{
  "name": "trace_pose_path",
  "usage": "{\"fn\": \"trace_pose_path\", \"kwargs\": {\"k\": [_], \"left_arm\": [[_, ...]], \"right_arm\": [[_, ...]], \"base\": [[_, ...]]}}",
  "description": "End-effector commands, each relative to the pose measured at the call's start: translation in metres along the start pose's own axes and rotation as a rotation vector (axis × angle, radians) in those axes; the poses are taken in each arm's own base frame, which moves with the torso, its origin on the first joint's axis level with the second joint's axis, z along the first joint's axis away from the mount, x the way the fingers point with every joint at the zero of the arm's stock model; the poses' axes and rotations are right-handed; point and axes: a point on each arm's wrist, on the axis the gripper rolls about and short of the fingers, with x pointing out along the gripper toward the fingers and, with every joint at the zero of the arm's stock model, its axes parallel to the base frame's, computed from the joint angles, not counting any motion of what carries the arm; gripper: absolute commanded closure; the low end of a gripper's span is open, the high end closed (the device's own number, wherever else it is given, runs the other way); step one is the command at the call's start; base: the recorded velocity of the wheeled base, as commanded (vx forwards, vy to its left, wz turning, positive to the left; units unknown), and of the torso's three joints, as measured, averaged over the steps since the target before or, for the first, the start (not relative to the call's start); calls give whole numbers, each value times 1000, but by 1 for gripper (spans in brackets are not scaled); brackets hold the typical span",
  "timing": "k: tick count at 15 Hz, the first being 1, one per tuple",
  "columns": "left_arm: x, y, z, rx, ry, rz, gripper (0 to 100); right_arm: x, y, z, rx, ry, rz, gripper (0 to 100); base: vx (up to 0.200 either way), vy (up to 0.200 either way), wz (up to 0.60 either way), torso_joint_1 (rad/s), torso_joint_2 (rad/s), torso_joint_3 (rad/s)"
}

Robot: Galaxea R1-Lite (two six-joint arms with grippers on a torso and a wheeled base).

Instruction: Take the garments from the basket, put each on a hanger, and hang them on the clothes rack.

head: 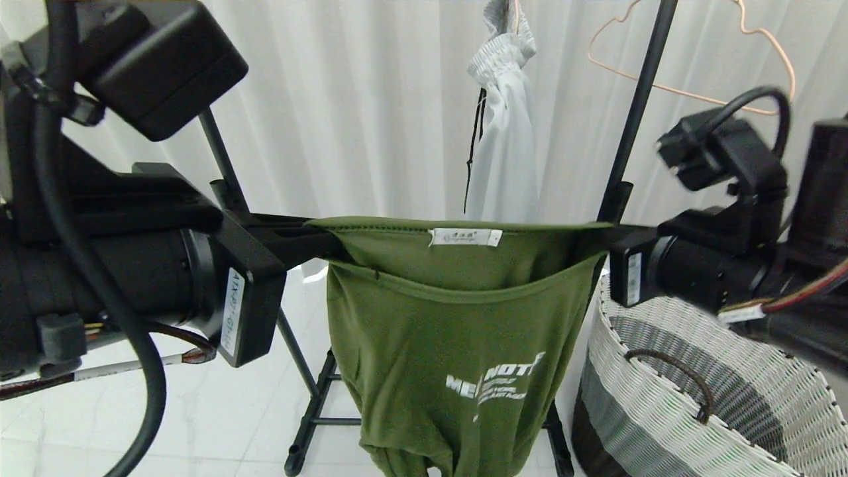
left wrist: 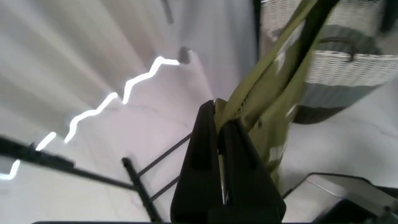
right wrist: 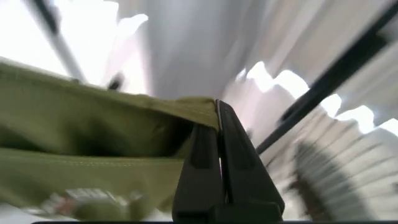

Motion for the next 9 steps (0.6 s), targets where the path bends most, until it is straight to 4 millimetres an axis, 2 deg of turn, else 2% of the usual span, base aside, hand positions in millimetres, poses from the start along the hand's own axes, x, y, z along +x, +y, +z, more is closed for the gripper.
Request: {"fn": "trace_pose_path", "kwargs": {"k": [1,5,8,9], "left_arm": [[-3,4,2,-11,-15,23,100],[-7,9,22,-11,-169,60,100],[-20,2,44,-17,-251,41,100],[-21,-1,52,-26,-268,59,100]], "right_arm": [[-23,-18,45,40,-158,-29,100],[-40,-27,97,-24,-262,-41,100],[-56,-35,106,-50,-260,-44,100],[-69,-41,107,-76,-254,-45,100]], "base": [[0,0,0,0,0,0],[0,0,0,0,0,0],[0,0,0,0,0,0],[0,0,0,0,0,0]]}}
